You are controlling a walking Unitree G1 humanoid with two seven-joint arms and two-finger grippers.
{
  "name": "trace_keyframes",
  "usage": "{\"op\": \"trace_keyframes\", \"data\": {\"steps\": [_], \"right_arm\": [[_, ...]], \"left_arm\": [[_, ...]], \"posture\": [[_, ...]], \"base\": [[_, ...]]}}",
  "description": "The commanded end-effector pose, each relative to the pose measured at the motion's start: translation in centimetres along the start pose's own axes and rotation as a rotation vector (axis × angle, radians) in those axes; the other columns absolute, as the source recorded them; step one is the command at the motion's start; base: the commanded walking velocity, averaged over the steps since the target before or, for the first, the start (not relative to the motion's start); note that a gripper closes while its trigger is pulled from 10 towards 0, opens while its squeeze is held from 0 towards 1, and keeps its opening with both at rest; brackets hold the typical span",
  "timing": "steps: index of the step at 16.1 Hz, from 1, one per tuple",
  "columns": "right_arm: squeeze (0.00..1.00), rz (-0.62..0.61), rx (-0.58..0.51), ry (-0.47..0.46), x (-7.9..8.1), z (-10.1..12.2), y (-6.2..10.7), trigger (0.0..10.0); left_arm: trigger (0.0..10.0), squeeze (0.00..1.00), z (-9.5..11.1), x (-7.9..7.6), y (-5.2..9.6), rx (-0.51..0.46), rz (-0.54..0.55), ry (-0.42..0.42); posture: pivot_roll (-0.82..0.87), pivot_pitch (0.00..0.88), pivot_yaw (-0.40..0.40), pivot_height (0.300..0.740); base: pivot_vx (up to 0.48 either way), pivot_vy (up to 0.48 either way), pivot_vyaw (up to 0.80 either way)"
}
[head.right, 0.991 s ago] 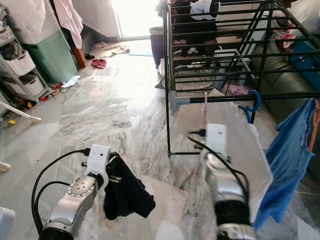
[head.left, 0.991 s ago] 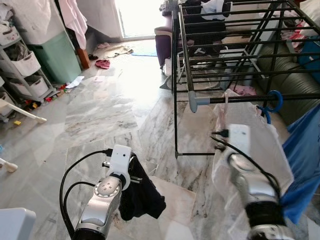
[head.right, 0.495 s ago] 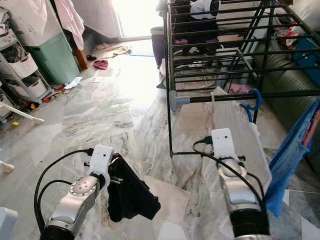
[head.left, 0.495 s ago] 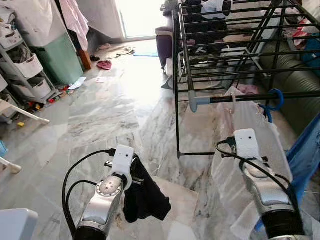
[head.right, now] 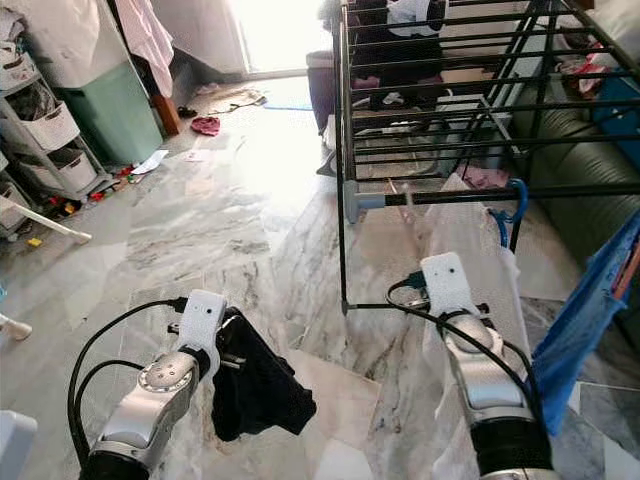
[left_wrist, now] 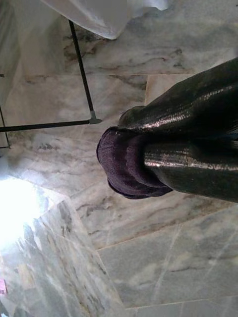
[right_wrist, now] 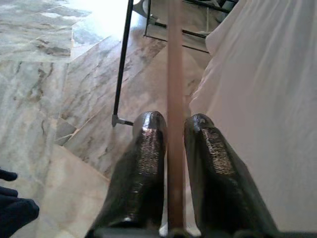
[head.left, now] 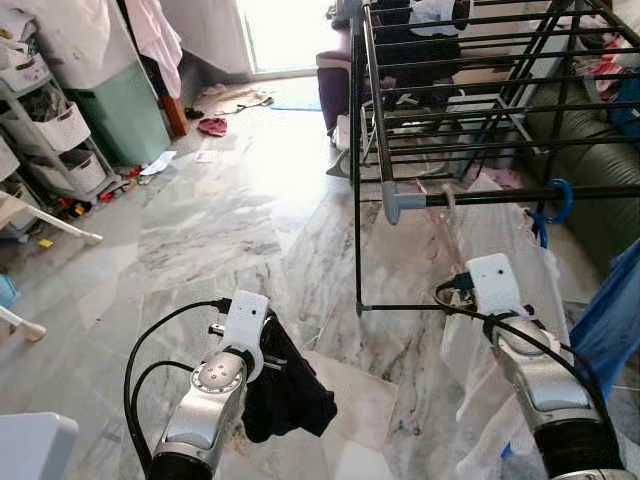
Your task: Hang hanger
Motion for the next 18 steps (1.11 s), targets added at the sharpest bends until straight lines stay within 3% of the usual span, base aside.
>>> {"op": "trace_keyframes", "data": {"steps": [1,9,18], "right_arm": [[1.0,0.012,-0.008,0.023,0.1,0.0,0.1,10.0],[1.0,-0.039,-0.006,0.078,-1.3,-0.3,0.2,10.0],[1.0,-0.006,-0.048,0.107,-1.6,1.7,-1.4,10.0]], "left_arm": [[10.0,0.0,0.1,0.6,0.1,-0.001,0.022,-0.018],[10.0,0.0,0.3,0.6,-0.1,0.002,0.022,-0.029],[10.0,0.0,0.1,0.5,-0.1,0.01,0.025,-0.028]], "posture": [[-0.07,0.0,0.109,0.74],[-0.07,0.0,0.117,0.74],[-0.06,0.0,0.108,0.74]], "base": [[0.0,0.0,0.0],[0.0,0.0,0.0],[0.0,0.0,0.0]]}}
Point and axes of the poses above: a point about 5 cm out from each wrist's last joint towards the gripper, its own y axis pointing back from the gripper into the wrist, its own z axis along the axis of the wrist's last joint, x = y × z, the point moved 1 cm from there along -y, pointing out of the wrist towards the gripper, and after that the axes turned 3 degrees about -y, right-handed, at the moved point
